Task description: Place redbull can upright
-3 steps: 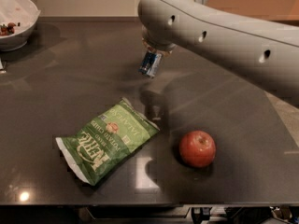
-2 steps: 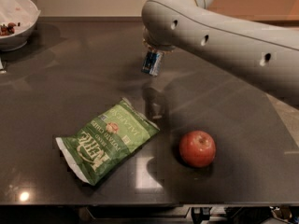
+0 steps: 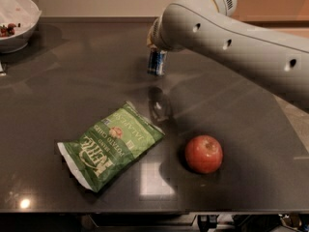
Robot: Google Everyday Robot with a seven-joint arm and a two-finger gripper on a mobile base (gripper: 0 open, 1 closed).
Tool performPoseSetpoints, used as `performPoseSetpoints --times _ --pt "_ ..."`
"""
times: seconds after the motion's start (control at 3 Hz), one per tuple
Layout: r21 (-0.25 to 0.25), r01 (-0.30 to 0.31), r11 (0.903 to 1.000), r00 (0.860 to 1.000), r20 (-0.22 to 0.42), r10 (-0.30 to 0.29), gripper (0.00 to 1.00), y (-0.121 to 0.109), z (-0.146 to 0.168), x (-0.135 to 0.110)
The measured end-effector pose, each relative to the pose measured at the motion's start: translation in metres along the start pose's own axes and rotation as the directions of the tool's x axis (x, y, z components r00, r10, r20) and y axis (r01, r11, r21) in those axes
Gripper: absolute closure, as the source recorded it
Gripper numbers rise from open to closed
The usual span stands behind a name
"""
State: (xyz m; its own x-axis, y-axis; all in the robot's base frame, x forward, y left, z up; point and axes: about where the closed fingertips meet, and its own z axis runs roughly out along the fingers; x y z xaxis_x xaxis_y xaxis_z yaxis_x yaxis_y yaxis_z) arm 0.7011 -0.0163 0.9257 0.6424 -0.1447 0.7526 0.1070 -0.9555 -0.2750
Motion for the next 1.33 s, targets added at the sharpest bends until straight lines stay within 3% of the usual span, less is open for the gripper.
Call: performPoseSetpoints --times 0.33,0.67,1.0,1.33 --pt "0.109 0.052 0.9927 0.999 -0.01 -0.051 1.0 -0.01 0.002 -0.003" --pt "0.202 0.128 0.971 0.992 -0.042 -0.122 1.0 -0.017 0.007 -0.012" --pt "0.268 0.205 0.9414 0.978 -0.102 -0.184 1.0 -0.021 0.011 -0.02" --pt "0.315 0.302 0.8997 0.95 -0.182 -0.255 1.0 -0.025 0.012 -0.025"
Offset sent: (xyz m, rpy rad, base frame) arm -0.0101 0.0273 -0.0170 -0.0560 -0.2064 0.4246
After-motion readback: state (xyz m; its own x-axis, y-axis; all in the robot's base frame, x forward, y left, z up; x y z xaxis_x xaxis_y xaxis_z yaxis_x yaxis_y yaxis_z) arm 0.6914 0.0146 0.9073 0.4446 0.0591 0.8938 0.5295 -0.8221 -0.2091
